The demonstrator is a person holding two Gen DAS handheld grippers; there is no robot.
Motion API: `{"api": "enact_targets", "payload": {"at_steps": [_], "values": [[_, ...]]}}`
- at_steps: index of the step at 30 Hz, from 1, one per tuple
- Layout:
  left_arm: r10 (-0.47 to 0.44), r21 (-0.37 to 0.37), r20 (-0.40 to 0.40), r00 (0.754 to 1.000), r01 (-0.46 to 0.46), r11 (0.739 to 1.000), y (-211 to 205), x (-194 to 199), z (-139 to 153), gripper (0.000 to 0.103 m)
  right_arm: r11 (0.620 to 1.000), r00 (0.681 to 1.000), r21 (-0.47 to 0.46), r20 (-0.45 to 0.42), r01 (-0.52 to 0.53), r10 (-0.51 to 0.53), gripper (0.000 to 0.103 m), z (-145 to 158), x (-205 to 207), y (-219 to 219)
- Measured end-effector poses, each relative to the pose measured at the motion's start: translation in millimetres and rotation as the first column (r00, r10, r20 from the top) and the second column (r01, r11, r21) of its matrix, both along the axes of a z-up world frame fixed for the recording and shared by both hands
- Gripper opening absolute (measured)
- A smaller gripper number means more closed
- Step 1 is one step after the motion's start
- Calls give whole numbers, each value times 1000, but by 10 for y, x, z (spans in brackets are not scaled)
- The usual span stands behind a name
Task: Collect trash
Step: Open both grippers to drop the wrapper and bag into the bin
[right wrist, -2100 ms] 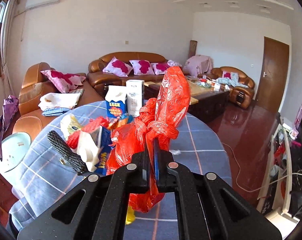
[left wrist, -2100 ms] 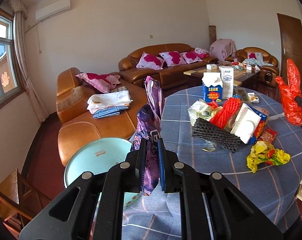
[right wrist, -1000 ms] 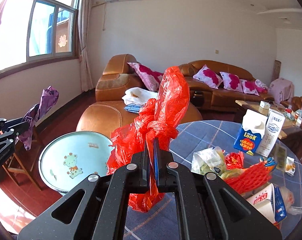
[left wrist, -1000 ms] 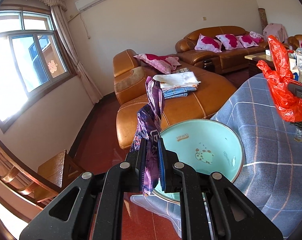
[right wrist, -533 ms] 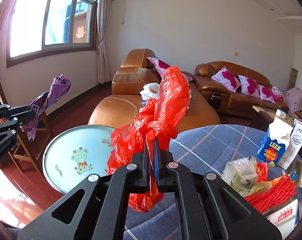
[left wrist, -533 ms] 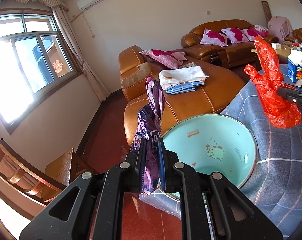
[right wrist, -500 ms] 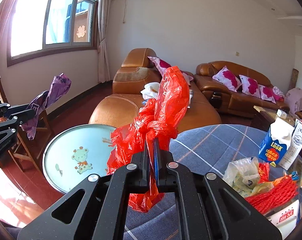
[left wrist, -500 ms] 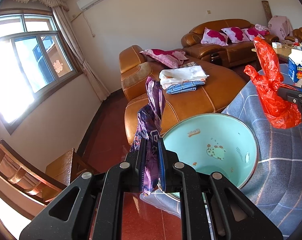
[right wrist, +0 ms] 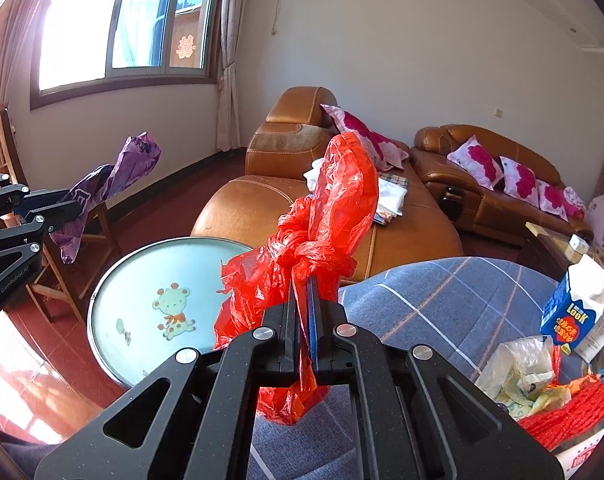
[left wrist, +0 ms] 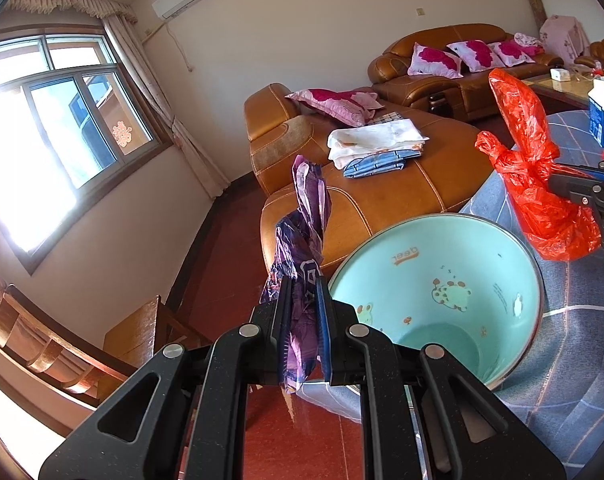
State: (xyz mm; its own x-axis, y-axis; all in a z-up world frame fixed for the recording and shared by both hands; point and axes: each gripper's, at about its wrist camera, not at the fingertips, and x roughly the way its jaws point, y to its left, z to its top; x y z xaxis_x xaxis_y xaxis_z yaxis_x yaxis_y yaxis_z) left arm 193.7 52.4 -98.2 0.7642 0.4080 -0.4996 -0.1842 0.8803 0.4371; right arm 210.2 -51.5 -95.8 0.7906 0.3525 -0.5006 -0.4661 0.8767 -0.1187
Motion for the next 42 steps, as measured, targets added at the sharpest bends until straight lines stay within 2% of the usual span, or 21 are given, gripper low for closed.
{"api": "enact_targets", "payload": {"at_steps": [16,19,21,22,23,26,29,32,35,38,42], "values": [[-51,-28,-24,998,50,998,-34,65,-70,15,993,996,-69,-30,-91,89,5,-88,34,231],[-58,-31,-27,998,57,998,-40,70,-91,23,993,996,-77,-38,-89,86,7,-106,55,243],[-58,-28,-26,998,57,998,-39,76,-97,32,993,995,-76,-47,-89,86,10,-115,72,245],[-55,-25,-23,998,55,998,-43,74,-99,42,993,995,-77,-50,-87,84,12,-117,79,243],[-58,-26,-19,998,58,998,-45,68,-97,45,994,995,-76,-53,-84,80,16,-121,84,241],[-60,-31,-21,998,60,998,-42,62,-104,45,994,995,-75,-58,-81,77,22,-125,92,234],[-57,-29,-21,998,56,998,-28,54,-98,50,994,996,-79,-57,-76,72,35,-128,90,240],[-54,-34,-18,998,53,998,-21,43,-78,56,994,996,-80,-55,-74,70,38,-131,96,236],[-54,-36,-13,998,54,998,-26,7,-60,59,995,997,-75,-45,-64,61,53,-115,84,224],[-56,-36,-9,998,56,998,-42,-38,-42,65,996,999,-69,-23,-50,48,58,-80,54,209],[-51,-34,0,999,51,998,-31,-94,3,65,999,999,-28,-16,-32,31,61,-8,8,157]]}}
